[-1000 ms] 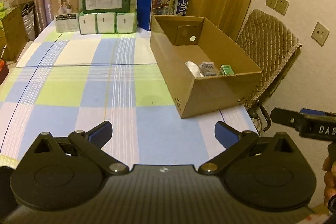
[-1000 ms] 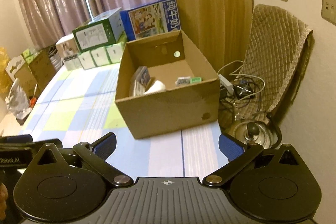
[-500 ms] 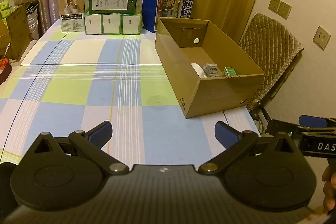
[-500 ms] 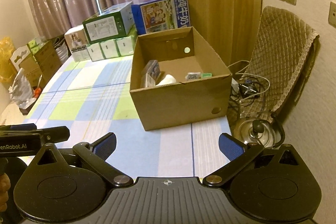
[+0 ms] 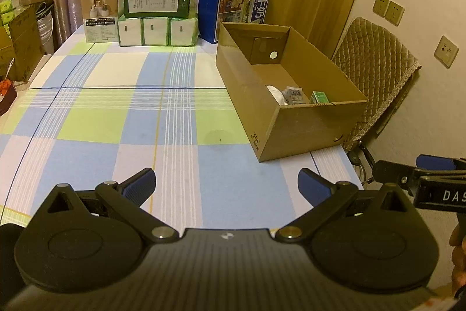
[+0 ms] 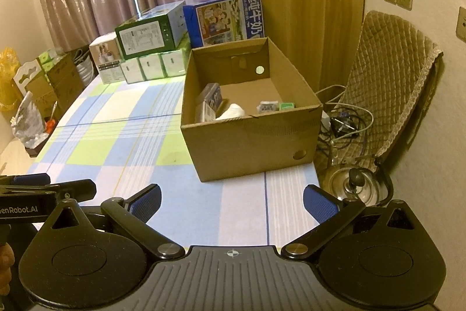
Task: Organize objects
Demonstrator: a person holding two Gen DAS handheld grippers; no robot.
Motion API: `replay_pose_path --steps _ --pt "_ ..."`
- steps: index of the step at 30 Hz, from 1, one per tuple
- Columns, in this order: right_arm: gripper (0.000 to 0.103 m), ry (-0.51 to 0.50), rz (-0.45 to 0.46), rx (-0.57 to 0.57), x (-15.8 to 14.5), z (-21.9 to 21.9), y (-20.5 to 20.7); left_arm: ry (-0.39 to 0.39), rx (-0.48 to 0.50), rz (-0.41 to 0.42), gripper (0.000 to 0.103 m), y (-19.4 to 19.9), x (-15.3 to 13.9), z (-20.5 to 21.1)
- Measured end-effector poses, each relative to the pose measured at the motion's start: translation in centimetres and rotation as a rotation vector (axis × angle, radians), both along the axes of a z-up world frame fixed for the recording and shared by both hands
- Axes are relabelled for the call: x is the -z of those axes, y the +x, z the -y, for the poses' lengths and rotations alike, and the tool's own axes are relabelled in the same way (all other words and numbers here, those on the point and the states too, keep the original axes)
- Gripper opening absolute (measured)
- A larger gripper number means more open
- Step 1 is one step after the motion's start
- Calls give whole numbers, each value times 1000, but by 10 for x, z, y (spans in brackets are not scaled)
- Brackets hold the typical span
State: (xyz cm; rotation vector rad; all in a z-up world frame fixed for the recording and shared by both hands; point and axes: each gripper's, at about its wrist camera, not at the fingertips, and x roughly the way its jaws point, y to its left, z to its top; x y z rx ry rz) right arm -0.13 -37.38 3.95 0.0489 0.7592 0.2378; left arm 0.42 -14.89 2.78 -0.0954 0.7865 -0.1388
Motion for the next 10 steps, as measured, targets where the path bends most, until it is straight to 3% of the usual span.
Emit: replay_pose_path --steps 10 --pt "101 -2 0 -3 -1 -3 1 1 -3 19 102 0 -1 0"
